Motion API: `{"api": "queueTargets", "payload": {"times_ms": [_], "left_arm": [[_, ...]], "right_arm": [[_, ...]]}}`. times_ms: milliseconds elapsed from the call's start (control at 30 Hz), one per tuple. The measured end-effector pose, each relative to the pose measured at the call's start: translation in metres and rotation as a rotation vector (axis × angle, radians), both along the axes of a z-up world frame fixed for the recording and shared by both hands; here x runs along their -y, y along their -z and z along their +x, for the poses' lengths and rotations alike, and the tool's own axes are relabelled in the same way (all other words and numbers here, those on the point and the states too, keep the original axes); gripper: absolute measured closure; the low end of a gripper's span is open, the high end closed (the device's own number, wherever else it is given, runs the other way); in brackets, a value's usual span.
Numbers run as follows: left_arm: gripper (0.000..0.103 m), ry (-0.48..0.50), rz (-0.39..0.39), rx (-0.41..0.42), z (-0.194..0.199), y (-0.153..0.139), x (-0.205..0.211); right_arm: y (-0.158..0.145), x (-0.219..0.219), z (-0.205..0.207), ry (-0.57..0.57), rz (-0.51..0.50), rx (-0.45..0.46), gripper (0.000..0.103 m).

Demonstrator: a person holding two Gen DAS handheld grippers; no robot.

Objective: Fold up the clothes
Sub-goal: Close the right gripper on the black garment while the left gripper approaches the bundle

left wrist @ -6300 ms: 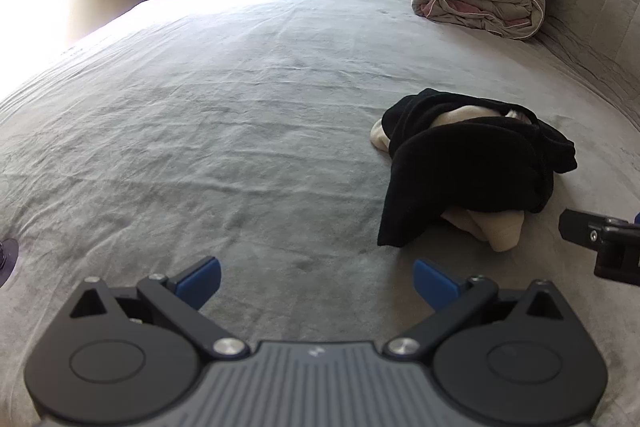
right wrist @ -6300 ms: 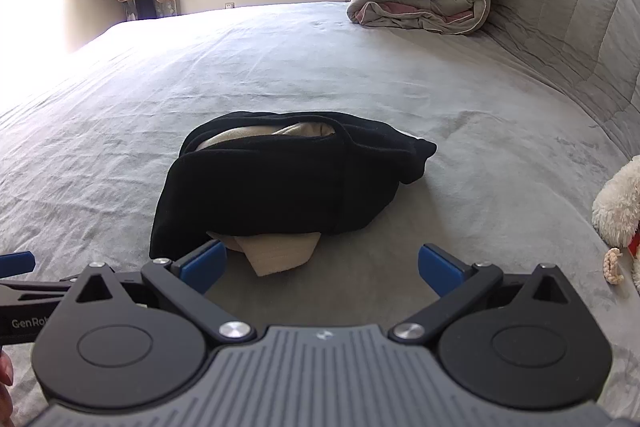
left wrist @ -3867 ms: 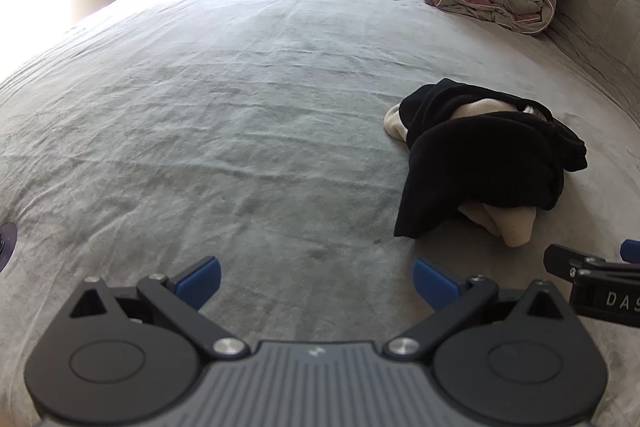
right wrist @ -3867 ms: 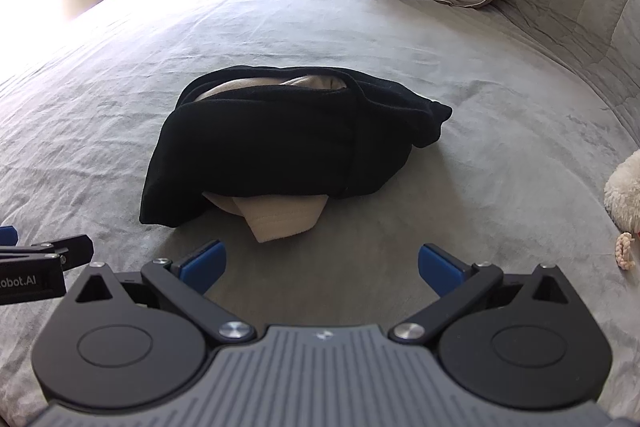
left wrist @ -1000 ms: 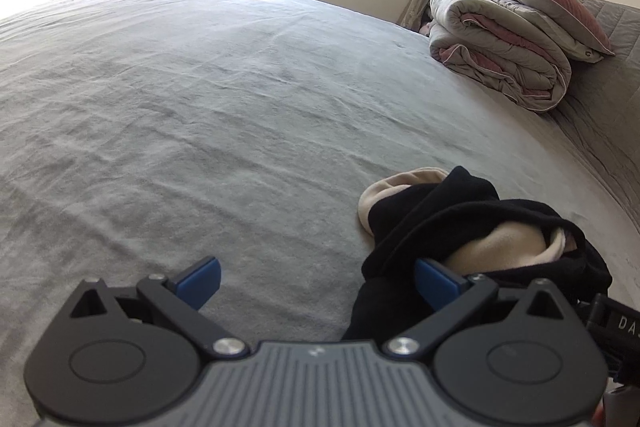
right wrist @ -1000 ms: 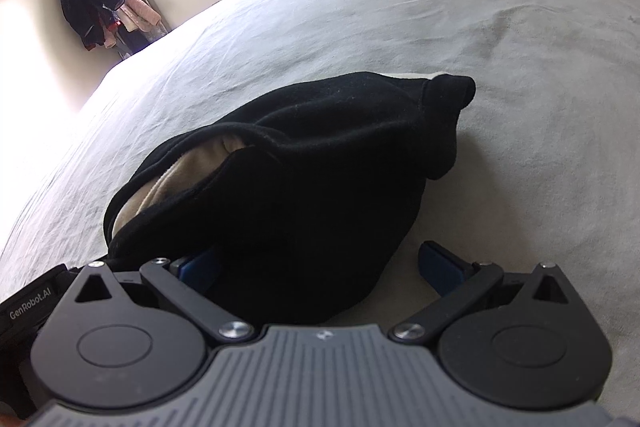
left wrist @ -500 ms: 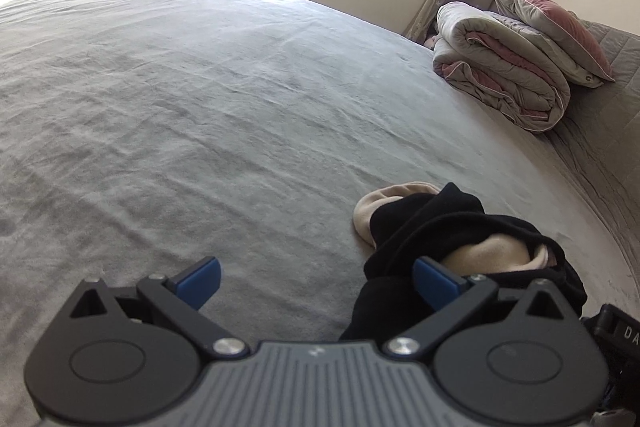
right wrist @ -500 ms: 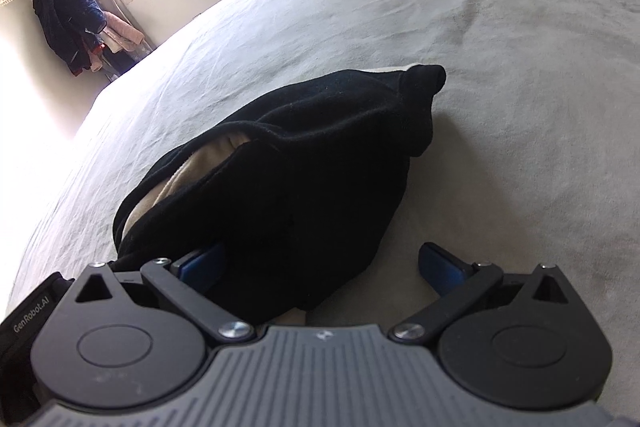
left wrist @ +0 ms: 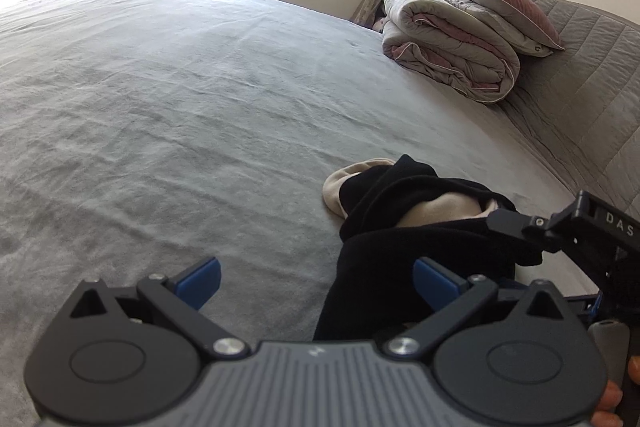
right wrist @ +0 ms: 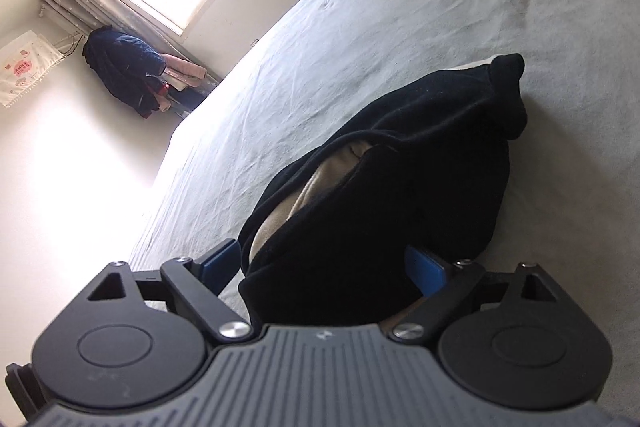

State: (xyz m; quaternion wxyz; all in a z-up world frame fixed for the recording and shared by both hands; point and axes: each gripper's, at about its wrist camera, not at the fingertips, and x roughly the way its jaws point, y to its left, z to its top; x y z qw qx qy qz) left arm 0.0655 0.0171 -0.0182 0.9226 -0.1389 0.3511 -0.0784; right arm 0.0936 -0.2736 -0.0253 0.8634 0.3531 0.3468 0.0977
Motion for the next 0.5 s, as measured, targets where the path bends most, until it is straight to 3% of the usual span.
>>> {"api": "queueTargets", "payload": {"times_ms": [67,167,233,267,500], "left_arm": [[0.000,0.011,0.002,0.000,-0.003,0.000,-0.001],[0.000,0.024,-0.002,-0.009,-0.007,0.000,-0.005],[0.000,0.024,-0.002,-0.011,-0.008,0.000,-0.006],[0.000,0.024,-0.003,-0.013,-0.008,-0.001,-0.007],[0.000,0.031,-0.019,-0.011,-0.011,-0.004,-0.007]], "right_arm": [[0.001,-0.001,0.002,0.017,-0.037,0.002,0.032],[0.001,0.000,0.001,0.004,-0.030,0.015,0.055],[-0.001,0.000,-0.001,-0.013,-0.029,0.027,0.081],[-0.002,0.000,-0.003,-0.022,-0.029,0.031,0.089],[-0.002,0.001,-0.013,-0.061,-0.094,0.049,0.092]]}}
